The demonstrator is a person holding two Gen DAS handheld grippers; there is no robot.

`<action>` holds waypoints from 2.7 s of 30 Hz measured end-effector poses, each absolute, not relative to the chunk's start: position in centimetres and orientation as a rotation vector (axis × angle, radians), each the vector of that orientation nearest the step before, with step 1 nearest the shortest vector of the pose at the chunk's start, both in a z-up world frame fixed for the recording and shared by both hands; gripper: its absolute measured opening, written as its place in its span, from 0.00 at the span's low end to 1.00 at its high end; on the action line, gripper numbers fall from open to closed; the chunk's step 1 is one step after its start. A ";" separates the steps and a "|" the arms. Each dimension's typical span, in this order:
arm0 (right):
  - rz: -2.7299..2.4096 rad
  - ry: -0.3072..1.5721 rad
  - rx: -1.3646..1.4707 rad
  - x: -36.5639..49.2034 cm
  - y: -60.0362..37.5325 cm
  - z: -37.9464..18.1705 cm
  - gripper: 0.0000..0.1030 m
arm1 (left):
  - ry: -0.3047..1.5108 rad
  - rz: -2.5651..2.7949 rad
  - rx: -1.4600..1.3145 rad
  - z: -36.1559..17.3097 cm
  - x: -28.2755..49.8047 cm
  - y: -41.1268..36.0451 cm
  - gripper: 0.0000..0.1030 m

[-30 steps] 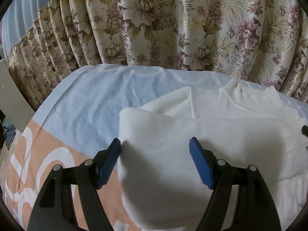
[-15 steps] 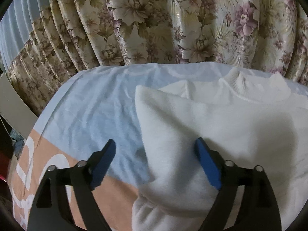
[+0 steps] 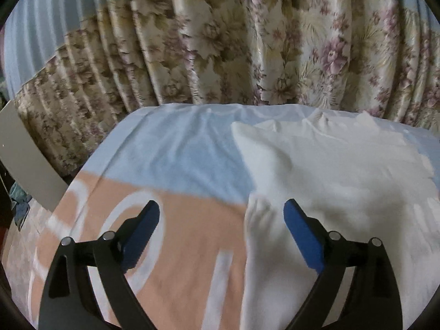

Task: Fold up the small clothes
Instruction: 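Move both tools toward the sweater side edge to fold it inward, then grasp the ribbed hem corner with the right tool while the left tool grasps the other hem corner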

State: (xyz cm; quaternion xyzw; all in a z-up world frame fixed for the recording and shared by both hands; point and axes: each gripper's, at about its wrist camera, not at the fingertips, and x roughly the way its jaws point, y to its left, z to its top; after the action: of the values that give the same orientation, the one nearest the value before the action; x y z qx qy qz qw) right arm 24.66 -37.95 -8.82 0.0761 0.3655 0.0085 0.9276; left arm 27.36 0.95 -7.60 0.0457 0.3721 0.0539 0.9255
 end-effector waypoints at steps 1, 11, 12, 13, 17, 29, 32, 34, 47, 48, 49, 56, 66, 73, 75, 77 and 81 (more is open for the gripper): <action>0.021 0.739 0.157 23.2 -37.8 -8.6 0.50 | 0.754 0.121 0.081 -7.4 25.6 1.3 0.90; 0.044 0.699 0.180 9.0 -34.3 -8.5 0.51 | 0.739 0.129 0.041 -8.2 10.5 2.1 0.90; 0.044 0.704 0.189 7.8 -34.0 -9.0 0.51 | 0.750 0.131 0.029 -8.7 9.1 2.1 0.90; 0.047 0.711 0.197 6.9 -33.7 -9.5 0.51 | 0.756 0.132 0.019 -9.1 8.2 2.1 0.90; 0.045 0.750 0.200 3.6 -32.3 -11.7 0.51 | 0.785 0.134 -0.009 -10.7 5.2 1.8 0.90; 0.036 0.833 0.221 1.5 -30.8 -15.2 0.51 | 0.815 0.102 -0.034 -11.9 3.8 1.0 0.90; 0.011 0.849 0.231 1.4 -30.9 -15.9 0.51 | 0.822 0.096 -0.034 -12.1 3.8 0.8 0.90; 0.010 0.847 0.232 1.4 -31.0 -16.0 0.51 | 0.826 0.090 -0.036 -12.2 3.8 0.7 0.90; 0.059 0.841 0.193 1.4 -30.0 -15.9 0.09 | 0.871 0.067 -0.028 -13.2 4.1 0.8 0.90; 0.045 0.839 0.184 1.4 -30.1 -15.8 0.09 | 0.875 0.058 -0.030 -13.2 4.2 0.8 0.90; 0.034 0.837 0.177 1.3 -30.3 -15.8 0.09 | 0.876 0.051 -0.032 -13.3 4.2 0.8 0.90; 0.029 0.833 0.154 1.4 -30.3 -16.0 0.10 | 0.916 0.017 -0.045 -13.6 4.1 -0.2 0.86; 0.043 0.833 0.176 1.6 -30.5 -16.0 0.10 | 0.885 -0.066 -0.027 -13.3 3.4 -2.8 0.11; 0.043 0.801 0.187 0.8 -31.0 -15.2 0.09 | 0.871 -0.065 -0.047 -12.3 3.1 -1.3 0.10; 0.054 0.793 0.201 0.2 -31.6 -14.8 0.09 | 0.862 -0.066 -0.042 -12.0 2.9 -1.1 0.09; 0.069 0.785 0.211 -0.4 -31.9 -14.4 0.09 | 0.851 -0.066 -0.043 -11.7 2.6 -0.8 0.09; 0.094 0.757 0.202 -2.1 -32.0 -13.1 0.09 | 0.822 -0.072 -0.043 -10.6 1.7 -0.6 0.09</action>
State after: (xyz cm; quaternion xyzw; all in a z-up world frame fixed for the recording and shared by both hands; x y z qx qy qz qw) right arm -2.15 -32.05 -13.14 0.0984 0.3688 0.0459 0.9232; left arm 1.70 -0.63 -10.61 -0.0209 0.3994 -0.0350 0.9159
